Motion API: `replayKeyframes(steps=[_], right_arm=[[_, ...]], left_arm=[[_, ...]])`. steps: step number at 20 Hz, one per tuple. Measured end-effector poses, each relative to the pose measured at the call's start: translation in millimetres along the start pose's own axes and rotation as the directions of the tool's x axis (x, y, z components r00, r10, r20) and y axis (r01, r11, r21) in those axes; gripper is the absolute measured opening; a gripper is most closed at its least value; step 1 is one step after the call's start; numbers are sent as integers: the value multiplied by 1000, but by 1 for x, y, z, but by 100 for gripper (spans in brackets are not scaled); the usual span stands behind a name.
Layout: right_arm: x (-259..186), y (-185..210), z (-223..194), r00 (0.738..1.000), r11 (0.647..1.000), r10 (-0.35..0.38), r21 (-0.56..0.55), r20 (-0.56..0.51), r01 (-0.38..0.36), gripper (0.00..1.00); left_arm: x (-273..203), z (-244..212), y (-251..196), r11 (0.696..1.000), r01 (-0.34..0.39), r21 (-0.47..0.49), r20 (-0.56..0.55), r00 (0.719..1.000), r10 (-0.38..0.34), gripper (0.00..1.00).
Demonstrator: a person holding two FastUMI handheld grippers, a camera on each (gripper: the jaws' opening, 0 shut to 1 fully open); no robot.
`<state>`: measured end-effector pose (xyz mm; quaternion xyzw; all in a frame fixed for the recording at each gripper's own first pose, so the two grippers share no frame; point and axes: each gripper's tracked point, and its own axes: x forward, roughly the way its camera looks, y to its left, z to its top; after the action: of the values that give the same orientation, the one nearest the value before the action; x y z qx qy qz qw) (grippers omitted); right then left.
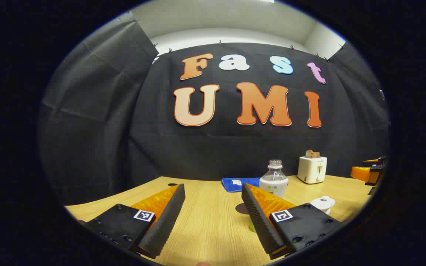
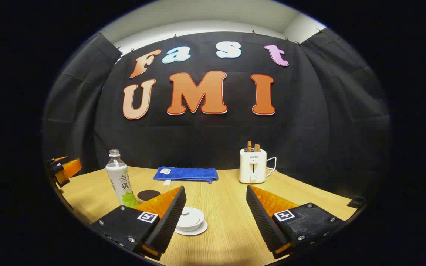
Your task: Open the teacup lid with one hand, grasp the water bottle and pour water into the teacup with the other hand; after pouring, place the water bottle on the coaster and then close the teacup lid.
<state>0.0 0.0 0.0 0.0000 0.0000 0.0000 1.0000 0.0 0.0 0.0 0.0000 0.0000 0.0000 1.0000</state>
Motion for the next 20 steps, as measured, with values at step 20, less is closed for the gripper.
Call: replayKeyframes(steps=[20], right_arm=[[-15, -7, -3, 999, 998, -5, 62, -37, 7, 98]], left_arm=[[-19, 14, -6, 998, 32, -62, -12, 999, -33, 99]])
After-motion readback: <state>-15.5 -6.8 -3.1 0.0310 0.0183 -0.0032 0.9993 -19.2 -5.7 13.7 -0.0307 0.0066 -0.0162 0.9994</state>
